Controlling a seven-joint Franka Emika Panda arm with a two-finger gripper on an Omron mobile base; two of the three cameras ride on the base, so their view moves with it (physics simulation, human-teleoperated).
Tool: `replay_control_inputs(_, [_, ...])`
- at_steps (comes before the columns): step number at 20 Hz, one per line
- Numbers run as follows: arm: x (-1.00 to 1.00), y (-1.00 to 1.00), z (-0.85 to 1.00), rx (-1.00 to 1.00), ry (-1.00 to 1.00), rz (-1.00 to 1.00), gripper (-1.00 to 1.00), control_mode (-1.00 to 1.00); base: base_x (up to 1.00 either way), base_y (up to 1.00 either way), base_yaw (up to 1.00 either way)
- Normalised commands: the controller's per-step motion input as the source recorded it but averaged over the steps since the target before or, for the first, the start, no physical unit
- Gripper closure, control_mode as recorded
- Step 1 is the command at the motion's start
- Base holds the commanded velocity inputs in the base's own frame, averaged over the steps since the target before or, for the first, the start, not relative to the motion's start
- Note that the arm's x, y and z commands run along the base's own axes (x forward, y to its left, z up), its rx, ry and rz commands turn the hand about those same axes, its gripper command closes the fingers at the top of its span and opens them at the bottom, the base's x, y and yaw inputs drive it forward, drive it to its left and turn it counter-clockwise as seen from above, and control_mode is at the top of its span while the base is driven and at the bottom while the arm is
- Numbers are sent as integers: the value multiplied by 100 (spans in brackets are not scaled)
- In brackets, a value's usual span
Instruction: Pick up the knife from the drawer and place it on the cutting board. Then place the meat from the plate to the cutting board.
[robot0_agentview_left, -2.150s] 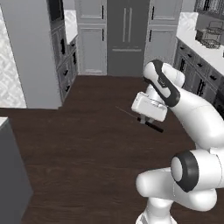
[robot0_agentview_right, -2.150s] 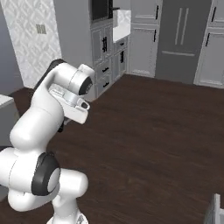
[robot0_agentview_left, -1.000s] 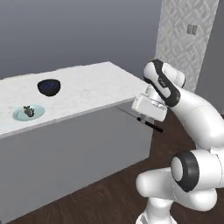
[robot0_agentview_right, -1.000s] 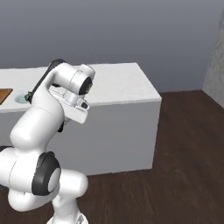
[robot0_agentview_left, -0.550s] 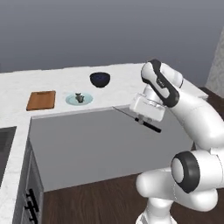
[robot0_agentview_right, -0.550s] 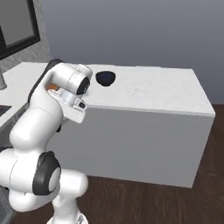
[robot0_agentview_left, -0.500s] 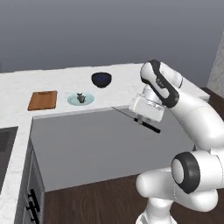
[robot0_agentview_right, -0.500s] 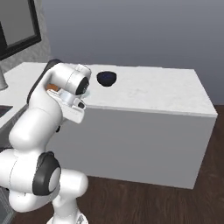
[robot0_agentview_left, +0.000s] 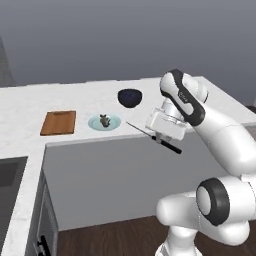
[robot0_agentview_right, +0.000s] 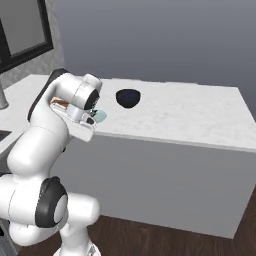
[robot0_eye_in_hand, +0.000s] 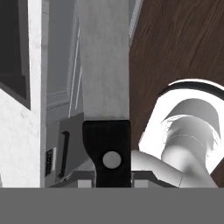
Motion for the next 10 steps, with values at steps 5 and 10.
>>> replay_control_inputs(5, [0,0,0,0,0,0,100,100,88,3,2])
replay_control_inputs(10, [0,0,0,0,0,0,100,100,26,8,0])
